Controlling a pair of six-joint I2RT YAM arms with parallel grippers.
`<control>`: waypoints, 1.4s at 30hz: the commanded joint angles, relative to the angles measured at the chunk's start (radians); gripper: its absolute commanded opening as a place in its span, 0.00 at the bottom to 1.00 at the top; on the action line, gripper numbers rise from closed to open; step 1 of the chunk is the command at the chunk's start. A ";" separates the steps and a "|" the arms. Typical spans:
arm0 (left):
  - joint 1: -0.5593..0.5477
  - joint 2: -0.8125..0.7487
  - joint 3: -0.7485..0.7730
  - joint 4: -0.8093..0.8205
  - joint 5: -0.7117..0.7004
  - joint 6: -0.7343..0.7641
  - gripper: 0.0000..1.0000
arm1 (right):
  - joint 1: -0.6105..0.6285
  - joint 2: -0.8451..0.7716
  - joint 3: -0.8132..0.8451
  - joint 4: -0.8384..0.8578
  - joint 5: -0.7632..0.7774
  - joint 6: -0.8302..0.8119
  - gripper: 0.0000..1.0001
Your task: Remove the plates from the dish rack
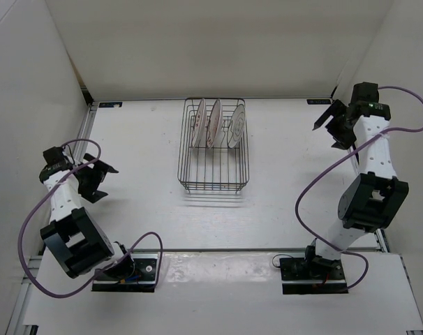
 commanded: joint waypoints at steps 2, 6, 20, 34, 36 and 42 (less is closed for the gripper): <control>-0.002 0.014 0.019 0.031 0.044 -0.031 1.00 | 0.003 -0.053 -0.004 0.080 -0.085 0.004 0.90; 0.000 0.011 -0.003 0.045 0.051 -0.049 1.00 | 0.329 0.031 0.422 0.109 -0.303 -0.017 0.90; -0.005 0.005 -0.073 0.090 0.076 -0.085 1.00 | 0.127 0.238 0.736 -0.314 -0.145 -0.028 0.90; -0.005 -0.004 -0.078 0.088 0.079 -0.079 1.00 | 0.109 0.017 0.268 -0.061 -0.121 -0.023 0.90; -0.006 -0.006 -0.076 0.096 0.088 -0.075 1.00 | 0.106 0.037 0.303 -0.084 -0.098 -0.005 0.90; -0.034 -0.038 -0.089 0.132 0.090 -0.083 1.00 | 0.495 0.339 0.991 -0.186 -0.011 0.064 0.90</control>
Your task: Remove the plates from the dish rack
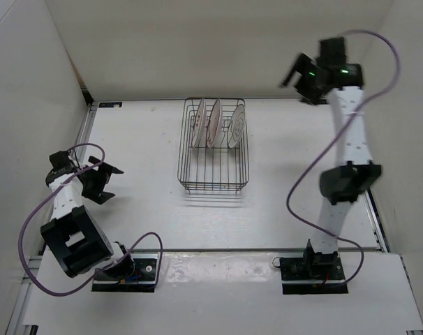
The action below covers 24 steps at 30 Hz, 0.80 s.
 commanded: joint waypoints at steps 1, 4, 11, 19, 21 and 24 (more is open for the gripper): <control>-0.016 -0.069 -0.017 0.049 0.033 -0.010 1.00 | 0.373 0.248 0.530 -0.079 0.092 0.040 0.90; -0.020 -0.092 -0.043 0.046 0.048 -0.004 1.00 | 0.399 0.118 0.195 0.059 0.072 0.040 0.90; -0.036 -0.087 -0.044 0.037 0.042 0.010 1.00 | 0.423 0.097 0.094 0.011 0.091 -0.041 0.90; -0.059 -0.098 -0.057 0.030 0.031 0.028 1.00 | 0.454 0.110 0.083 0.057 0.093 -0.052 0.90; -0.062 -0.095 -0.057 0.033 0.034 0.030 1.00 | 0.465 0.117 0.077 0.060 0.107 -0.056 0.90; -0.073 -0.096 -0.049 0.035 0.037 0.043 1.00 | 0.485 0.103 0.046 0.099 0.210 -0.072 0.90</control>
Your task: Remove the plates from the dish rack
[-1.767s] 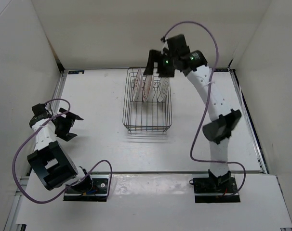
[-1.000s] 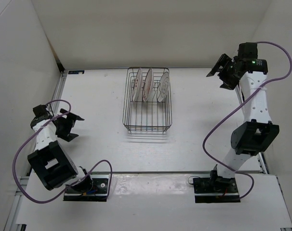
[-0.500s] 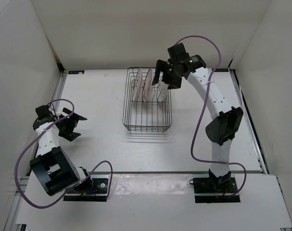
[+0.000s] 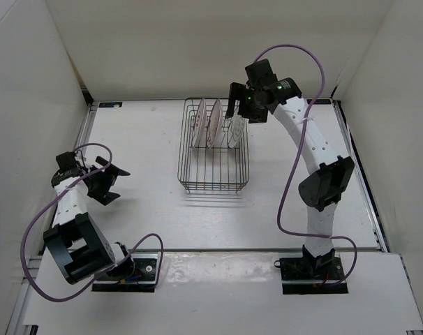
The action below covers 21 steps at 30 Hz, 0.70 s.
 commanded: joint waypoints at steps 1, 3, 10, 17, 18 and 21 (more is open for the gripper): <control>-0.018 -0.034 0.001 0.007 0.011 0.031 1.00 | 0.018 -0.034 -0.004 0.078 0.102 -0.035 0.90; -0.024 -0.036 0.000 0.004 0.010 0.035 1.00 | 0.021 -0.021 0.016 0.083 0.128 -0.040 0.90; -0.022 -0.031 -0.005 0.001 0.000 0.043 1.00 | 0.030 0.019 0.037 0.091 0.168 -0.057 0.90; -0.022 -0.014 0.011 0.004 -0.003 0.046 1.00 | 0.040 0.065 0.027 0.086 0.214 -0.085 0.90; -0.024 -0.010 0.012 -0.001 0.000 0.051 1.00 | 0.040 0.065 0.022 0.087 0.211 -0.085 0.90; -0.024 -0.008 0.011 0.004 0.001 0.054 1.00 | 0.043 0.090 0.005 0.098 0.226 -0.092 0.90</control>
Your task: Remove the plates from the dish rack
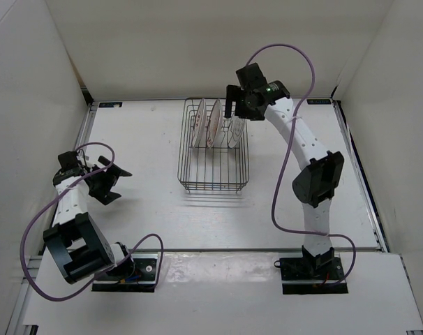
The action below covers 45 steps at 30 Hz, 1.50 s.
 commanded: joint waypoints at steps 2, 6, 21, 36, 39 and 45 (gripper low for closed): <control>-0.003 -0.011 0.011 -0.006 -0.001 0.020 1.00 | 0.004 0.024 -0.006 0.034 0.067 -0.033 0.90; 0.001 -0.009 0.005 -0.014 0.002 0.031 1.00 | -0.002 0.053 0.003 0.071 0.097 -0.056 0.90; -0.003 0.006 0.003 -0.044 -0.030 0.123 1.00 | -0.013 0.167 0.025 0.144 0.207 -0.091 0.82; -0.005 0.071 0.063 -0.057 -0.057 0.155 1.00 | -0.032 0.222 0.032 0.141 0.226 -0.082 0.49; -0.003 0.071 0.060 -0.052 -0.062 0.152 1.00 | -0.032 0.219 0.032 0.149 0.229 -0.091 0.41; -0.003 0.069 0.051 -0.047 -0.063 0.145 1.00 | -0.032 0.207 0.037 0.157 0.233 -0.110 0.25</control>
